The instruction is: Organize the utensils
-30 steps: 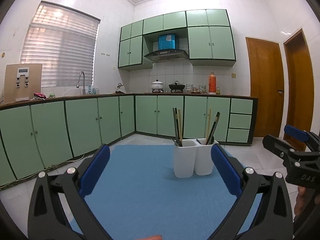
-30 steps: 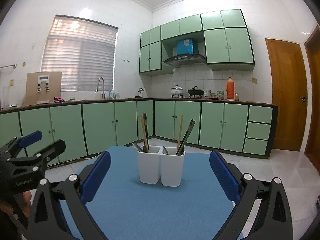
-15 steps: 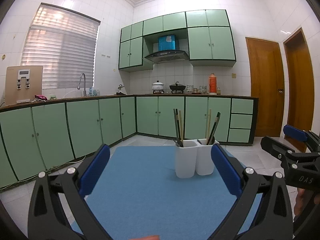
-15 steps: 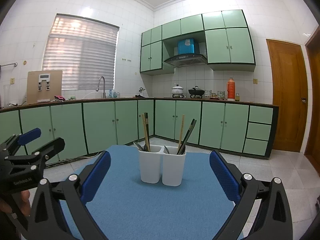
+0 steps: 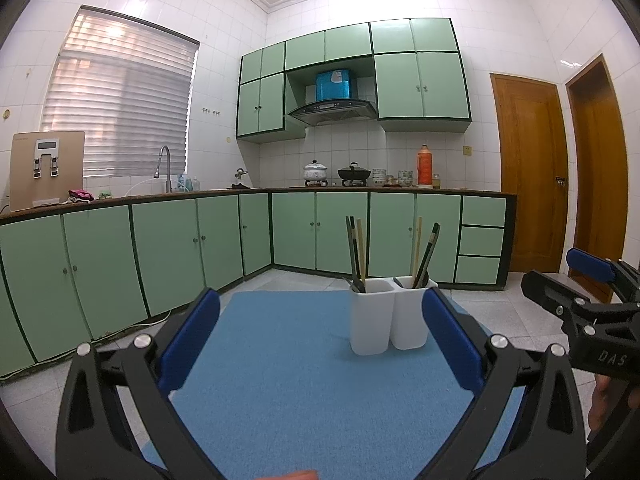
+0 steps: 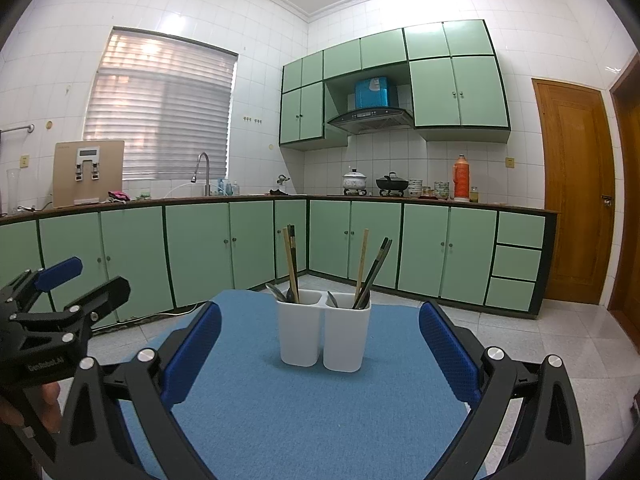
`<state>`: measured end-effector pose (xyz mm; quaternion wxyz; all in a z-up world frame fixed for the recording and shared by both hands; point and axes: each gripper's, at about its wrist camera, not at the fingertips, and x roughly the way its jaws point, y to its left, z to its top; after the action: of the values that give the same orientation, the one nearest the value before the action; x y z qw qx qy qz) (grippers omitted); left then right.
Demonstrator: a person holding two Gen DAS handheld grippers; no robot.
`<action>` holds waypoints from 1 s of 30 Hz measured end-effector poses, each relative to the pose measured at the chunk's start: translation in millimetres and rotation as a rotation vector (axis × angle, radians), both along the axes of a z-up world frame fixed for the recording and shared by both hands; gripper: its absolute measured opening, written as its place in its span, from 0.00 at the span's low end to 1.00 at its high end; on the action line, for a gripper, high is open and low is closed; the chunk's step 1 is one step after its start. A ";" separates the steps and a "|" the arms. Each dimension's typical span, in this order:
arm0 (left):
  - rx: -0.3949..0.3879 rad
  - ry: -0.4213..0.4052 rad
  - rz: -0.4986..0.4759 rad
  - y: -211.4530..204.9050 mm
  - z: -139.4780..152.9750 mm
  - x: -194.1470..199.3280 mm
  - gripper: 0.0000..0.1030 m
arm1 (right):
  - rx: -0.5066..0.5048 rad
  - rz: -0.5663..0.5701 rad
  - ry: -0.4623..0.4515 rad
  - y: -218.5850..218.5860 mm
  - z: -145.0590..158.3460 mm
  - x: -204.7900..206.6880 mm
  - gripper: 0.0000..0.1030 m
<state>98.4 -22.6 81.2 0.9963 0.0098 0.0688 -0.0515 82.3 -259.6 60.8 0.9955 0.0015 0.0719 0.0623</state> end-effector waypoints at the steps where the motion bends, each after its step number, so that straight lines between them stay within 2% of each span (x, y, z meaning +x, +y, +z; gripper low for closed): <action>1: 0.000 0.000 0.000 0.0 0.0 0.0 0.95 | -0.002 0.000 0.001 0.1 0.0 0.1 0.94; 30: -0.001 0.011 -0.012 -0.5 -2.4 3.9 0.95 | -0.006 -0.014 0.007 0.6 -4.3 1.0 0.94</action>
<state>102.3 -23.1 78.9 0.9955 0.0093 0.0743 -0.0577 83.3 -259.0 56.5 0.9956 -0.0006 0.0757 0.0549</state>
